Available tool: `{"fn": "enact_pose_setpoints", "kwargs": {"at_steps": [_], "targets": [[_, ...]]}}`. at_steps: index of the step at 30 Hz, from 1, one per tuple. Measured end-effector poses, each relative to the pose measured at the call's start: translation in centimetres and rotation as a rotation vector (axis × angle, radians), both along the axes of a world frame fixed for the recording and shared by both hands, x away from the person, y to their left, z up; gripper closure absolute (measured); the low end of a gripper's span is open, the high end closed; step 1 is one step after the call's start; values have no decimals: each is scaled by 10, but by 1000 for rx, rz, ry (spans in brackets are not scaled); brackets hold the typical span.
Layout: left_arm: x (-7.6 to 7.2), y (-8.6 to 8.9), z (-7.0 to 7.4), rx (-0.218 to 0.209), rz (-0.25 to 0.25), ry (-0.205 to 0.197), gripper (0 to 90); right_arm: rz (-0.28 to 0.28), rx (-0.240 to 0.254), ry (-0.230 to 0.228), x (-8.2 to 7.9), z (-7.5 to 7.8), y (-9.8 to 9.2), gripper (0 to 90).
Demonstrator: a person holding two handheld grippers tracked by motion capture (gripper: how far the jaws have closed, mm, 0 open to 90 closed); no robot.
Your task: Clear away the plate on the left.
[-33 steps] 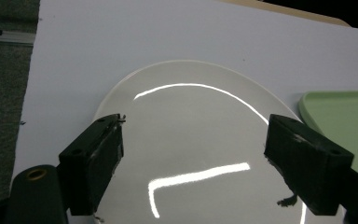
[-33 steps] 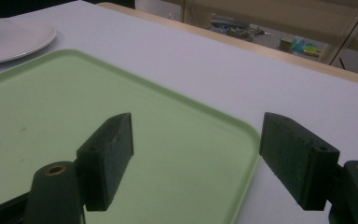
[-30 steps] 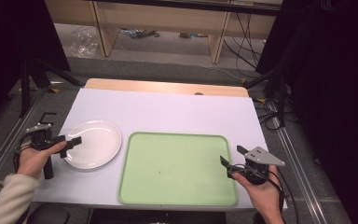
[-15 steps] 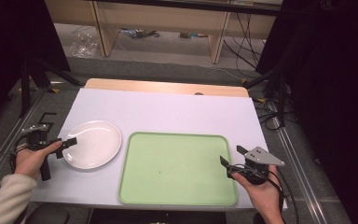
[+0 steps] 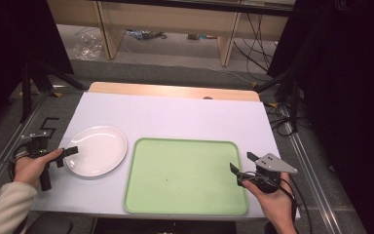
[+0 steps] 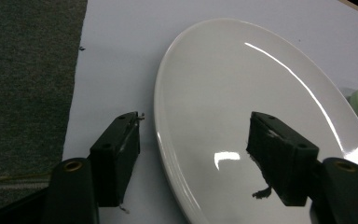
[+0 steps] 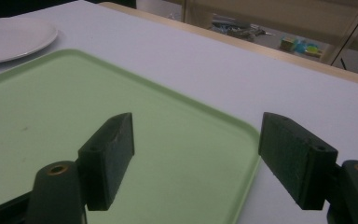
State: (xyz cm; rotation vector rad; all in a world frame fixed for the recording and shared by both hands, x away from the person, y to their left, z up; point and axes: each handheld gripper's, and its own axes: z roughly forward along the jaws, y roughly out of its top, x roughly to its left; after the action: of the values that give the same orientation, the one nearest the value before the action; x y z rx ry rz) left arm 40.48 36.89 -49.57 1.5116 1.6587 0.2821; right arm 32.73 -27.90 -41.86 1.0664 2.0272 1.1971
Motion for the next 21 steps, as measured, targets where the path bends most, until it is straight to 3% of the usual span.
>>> {"fn": "enact_pose_setpoints", "kwargs": {"at_steps": [10, 21], "targets": [[-1, 5, -3, -68, 17, 32, 508, 0, 10, -3, 0, -1, 1, 278], [1, 9, -4, -135, 57, 107, 670, 4, 1, 1, 1, -1, 1, 283]]}}
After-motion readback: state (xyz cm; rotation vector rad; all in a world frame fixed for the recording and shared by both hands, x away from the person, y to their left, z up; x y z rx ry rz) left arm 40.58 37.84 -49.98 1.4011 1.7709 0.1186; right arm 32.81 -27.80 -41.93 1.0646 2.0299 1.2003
